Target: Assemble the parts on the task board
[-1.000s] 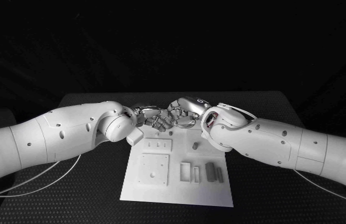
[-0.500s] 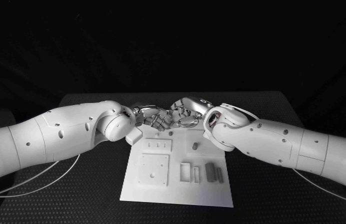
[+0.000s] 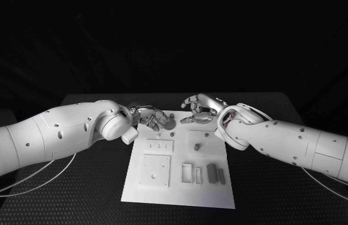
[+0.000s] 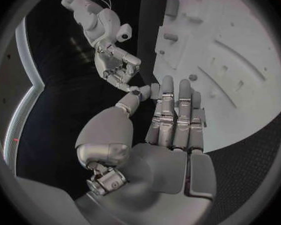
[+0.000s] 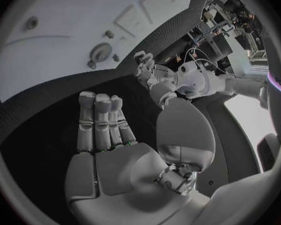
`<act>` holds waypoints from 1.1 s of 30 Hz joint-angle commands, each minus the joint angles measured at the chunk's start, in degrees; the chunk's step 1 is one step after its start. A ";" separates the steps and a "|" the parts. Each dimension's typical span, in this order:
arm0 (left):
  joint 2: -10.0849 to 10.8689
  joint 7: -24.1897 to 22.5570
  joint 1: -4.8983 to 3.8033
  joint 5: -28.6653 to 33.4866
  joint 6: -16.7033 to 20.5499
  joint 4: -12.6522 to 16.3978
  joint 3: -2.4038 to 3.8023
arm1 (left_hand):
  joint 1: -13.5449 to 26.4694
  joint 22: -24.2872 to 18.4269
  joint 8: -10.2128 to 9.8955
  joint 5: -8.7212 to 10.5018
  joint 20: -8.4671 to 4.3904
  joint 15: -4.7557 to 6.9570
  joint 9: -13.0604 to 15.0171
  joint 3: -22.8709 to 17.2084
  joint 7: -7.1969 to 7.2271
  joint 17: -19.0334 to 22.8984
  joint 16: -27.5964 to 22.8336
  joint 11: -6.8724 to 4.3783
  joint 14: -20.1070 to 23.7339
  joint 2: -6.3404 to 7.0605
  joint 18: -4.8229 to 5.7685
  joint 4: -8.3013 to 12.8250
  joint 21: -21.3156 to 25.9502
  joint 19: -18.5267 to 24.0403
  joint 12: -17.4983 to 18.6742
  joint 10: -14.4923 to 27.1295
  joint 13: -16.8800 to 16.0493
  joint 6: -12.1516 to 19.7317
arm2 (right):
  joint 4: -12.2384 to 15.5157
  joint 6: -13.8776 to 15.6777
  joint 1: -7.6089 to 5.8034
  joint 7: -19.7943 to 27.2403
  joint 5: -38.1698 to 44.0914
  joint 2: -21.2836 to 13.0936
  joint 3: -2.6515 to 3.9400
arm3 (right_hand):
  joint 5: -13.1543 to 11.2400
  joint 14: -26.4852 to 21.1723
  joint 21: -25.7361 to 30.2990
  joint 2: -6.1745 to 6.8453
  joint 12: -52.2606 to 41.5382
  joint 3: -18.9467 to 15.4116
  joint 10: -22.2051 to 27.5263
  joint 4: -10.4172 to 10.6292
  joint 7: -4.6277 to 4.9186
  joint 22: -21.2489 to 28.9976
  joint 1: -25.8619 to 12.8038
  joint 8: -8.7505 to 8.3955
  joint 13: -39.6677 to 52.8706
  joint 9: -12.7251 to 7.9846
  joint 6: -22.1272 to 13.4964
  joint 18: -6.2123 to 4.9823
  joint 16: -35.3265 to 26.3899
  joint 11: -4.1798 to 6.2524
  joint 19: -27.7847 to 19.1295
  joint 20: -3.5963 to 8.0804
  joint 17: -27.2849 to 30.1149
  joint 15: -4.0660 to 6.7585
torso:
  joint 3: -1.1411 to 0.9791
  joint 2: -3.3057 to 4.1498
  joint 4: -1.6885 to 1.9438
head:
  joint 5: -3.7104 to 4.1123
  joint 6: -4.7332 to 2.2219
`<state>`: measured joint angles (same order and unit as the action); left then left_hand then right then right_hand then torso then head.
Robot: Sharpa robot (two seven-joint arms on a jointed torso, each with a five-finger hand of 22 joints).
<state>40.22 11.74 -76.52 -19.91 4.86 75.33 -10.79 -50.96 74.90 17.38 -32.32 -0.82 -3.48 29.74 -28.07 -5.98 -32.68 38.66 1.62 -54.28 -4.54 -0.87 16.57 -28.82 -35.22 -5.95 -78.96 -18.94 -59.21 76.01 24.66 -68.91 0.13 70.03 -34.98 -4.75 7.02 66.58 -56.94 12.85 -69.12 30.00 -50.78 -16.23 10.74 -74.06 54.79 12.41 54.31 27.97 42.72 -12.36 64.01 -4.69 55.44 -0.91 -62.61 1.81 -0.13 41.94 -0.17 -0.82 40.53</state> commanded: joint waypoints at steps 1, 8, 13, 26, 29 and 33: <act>-0.01 2.56 -0.10 -7.44 -4.72 -1.00 0.07 | 0.81 1.36 0.40 -0.23 -0.17 0.18 0.19 -0.27 0.56 -0.31 0.68 -0.02 -0.71 -0.24 0.87 -0.07 -0.57 -0.59 -0.50 -0.79 -0.24 -1.41 | -1.31 1.57 -0.14 4.06 -8.12 -1.06 0.15 | 0.90 -0.46 0.25 -0.34 -0.07 -0.55 0.38 -0.20 0.34 0.00 -0.76 -0.04 -0.35 -0.02 0.00 -2.39 -0.08 0.11 -0.24 -0.29 0.22 -0.09 | -0.06 0.00 -0.07 | -0.22 0.08; -0.65 8.66 -0.48 -13.54 -9.05 -2.43 0.08 | 2.05 1.33 1.55 -1.64 -1.13 0.97 1.64 -0.34 1.27 -1.29 3.08 -0.91 -1.96 -1.66 0.87 0.12 -1.96 -1.83 -2.61 -2.41 -1.87 -2.80 | -5.30 0.40 -2.23 5.71 -15.84 -2.12 2.14 | 4.58 -0.99 0.54 -1.64 -0.43 -1.57 0.77 -0.36 0.22 -0.15 -0.87 0.36 -1.48 -0.03 0.54 -2.64 -0.10 0.22 -0.77 -0.95 0.91 -0.01 | -0.05 0.05 -0.13 | -0.58 0.36; -1.12 10.68 -0.57 -18.18 -10.18 -2.97 0.09 | 1.33 1.09 2.54 7.47 -2.20 1.87 3.82 -5.76 2.00 -1.73 4.84 -1.68 -2.66 0.22 0.87 -0.94 -3.02 -2.81 -4.88 -2.58 -4.13 -3.44 | -8.58 0.14 -3.67 6.05 -16.91 -2.23 2.79 | 5.64 -1.45 0.80 -2.36 -0.50 -1.87 1.14 -0.43 0.22 -0.23 -0.49 0.39 -1.98 -0.13 0.57 -2.64 -0.20 0.20 -1.28 -1.21 1.23 -0.02 | -0.02 0.00 -0.08 | -0.70 0.91; -3.75 13.90 -0.84 -30.65 -12.31 -3.12 -0.24 | 8.08 1.31 4.13 7.83 -3.83 3.49 9.46 -13.01 3.57 -1.71 8.17 -3.13 -5.25 1.55 0.87 -0.39 -6.43 -4.88 -10.57 -3.41 -9.64 -6.51 | -11.97 -0.46 -4.61 5.65 -18.48 -1.44 3.35 | 8.21 -1.88 0.98 -3.17 -0.98 -2.17 1.59 -0.39 0.28 -0.49 0.18 0.42 -2.82 -0.40 0.64 -2.64 0.01 0.14 -1.71 -1.64 1.73 -0.09 | -0.06 0.04 0.11 | -0.81 2.43; -4.40 14.38 -0.84 -31.71 -12.40 -2.91 -1.00 | 8.12 1.31 4.15 7.74 -3.93 3.57 9.85 -13.14 3.65 -1.71 8.39 -3.20 -5.35 1.58 0.87 -0.34 -6.68 -4.89 -10.92 -3.38 -9.98 -6.64 | -11.97 -0.65 -4.65 5.60 -18.47 -1.23 3.36 | 8.62 -1.93 0.99 -3.31 -1.10 -2.25 1.65 -0.37 0.29 -0.53 0.13 0.42 -2.98 -0.46 0.66 -2.64 0.08 0.12 -1.74 -1.70 1.82 -0.11 | -0.03 0.03 0.08 | -0.90 2.71; -5.24 14.69 -0.83 -34.01 -12.28 -2.87 -1.85 | 8.18 1.30 4.15 7.70 -4.01 3.60 10.14 -13.24 3.71 -1.68 8.50 -3.22 -5.35 1.59 0.87 -0.32 -6.82 -4.80 -11.17 -3.37 -10.21 -6.76 | -11.82 -0.78 -4.65 5.46 -18.47 -1.14 3.36 | 9.00 -1.96 1.00 -3.49 -1.22 -2.30 1.69 -0.37 0.29 -0.58 0.12 0.45 -3.14 -0.52 0.72 -2.64 0.17 0.12 -1.74 -1.75 1.91 -0.11 | -0.03 0.00 0.06 | -0.92 3.09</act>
<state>35.24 25.26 -77.29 -49.53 -6.11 72.27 -12.61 -43.06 74.93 21.35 -24.42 -3.78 0.10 39.79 -40.95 -6.90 -34.33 46.87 -1.22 -59.09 -2.74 -0.87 16.35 -35.48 -39.84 -16.88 -82.40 -29.09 -60.96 64.11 24.81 -73.54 5.02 52.14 -36.15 -1.42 15.77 65.10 -56.21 9.85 -70.14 28.07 -49.45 -16.59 10.79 -74.55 54.98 12.62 51.22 27.53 42.78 -12.87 64.02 -4.60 53.80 -2.54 -60.77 1.75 -0.17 41.97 -0.09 -1.68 43.37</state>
